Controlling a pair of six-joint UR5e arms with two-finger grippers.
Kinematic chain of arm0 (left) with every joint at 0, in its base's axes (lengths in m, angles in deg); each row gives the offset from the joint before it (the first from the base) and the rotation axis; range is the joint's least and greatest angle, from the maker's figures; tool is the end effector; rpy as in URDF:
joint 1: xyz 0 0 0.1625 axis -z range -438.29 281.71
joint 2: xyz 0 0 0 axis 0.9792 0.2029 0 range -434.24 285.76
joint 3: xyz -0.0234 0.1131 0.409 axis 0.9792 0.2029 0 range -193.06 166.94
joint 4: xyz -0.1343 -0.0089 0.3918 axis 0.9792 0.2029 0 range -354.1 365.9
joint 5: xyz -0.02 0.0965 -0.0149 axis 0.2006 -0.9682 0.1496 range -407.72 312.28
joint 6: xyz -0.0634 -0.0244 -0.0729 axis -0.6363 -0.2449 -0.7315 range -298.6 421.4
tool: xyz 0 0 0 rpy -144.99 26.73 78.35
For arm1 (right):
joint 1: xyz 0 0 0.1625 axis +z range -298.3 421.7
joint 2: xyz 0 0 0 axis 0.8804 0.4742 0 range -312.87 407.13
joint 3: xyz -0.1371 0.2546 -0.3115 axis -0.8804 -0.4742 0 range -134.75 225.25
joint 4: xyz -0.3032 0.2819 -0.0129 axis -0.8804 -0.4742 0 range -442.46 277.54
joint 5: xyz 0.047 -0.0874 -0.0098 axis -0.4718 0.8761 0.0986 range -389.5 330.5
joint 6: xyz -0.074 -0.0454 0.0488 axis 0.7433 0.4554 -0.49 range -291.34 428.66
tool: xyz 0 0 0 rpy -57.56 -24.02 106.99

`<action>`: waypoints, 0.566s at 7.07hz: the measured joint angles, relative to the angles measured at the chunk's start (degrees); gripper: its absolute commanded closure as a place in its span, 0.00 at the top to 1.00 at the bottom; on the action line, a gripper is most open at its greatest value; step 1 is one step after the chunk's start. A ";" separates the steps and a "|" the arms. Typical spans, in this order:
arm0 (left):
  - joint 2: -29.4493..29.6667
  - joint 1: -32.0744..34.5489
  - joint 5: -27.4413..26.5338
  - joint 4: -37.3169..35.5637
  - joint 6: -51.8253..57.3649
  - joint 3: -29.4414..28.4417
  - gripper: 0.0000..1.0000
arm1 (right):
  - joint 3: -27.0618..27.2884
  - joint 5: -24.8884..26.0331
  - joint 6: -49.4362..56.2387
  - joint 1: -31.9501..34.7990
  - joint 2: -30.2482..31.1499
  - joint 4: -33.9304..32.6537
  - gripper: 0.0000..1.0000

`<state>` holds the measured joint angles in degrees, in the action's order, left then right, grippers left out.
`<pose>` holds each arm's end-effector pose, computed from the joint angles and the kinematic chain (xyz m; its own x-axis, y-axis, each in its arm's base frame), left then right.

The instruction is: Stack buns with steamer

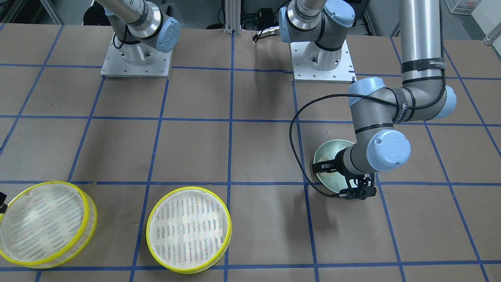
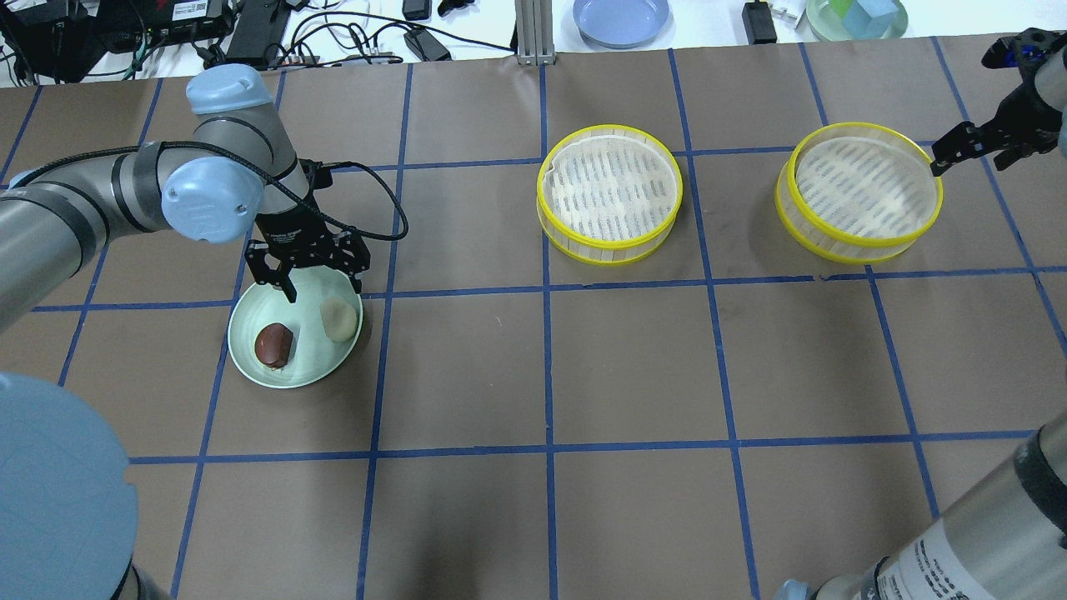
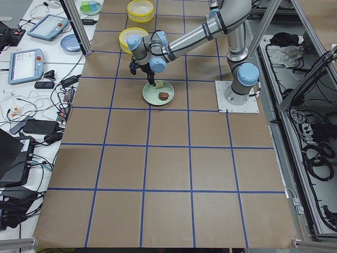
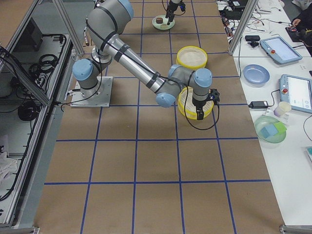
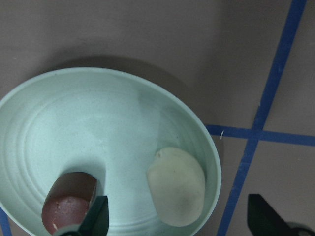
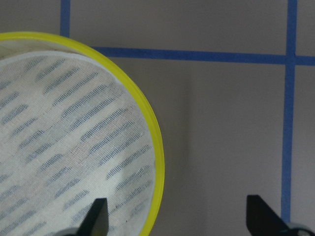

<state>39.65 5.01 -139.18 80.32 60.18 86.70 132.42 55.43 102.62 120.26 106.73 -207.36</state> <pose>-0.0643 -0.5739 0.2082 -0.9912 -0.1289 -0.0309 -0.1321 0.9416 0.3096 -0.2304 -0.6495 0.2619 -0.9987 -0.0500 -0.0015 -0.0492 0.9867 -0.1547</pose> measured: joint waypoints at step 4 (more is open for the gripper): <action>0.73 -0.54 -0.65 -0.40 0.05 1.71 0.00 | 0.51 -0.82 -1.13 1.68 -3.14 -3.05 0.67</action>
<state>40.38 4.46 -139.83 79.93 60.23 88.41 132.93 54.62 101.50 121.94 103.59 -210.41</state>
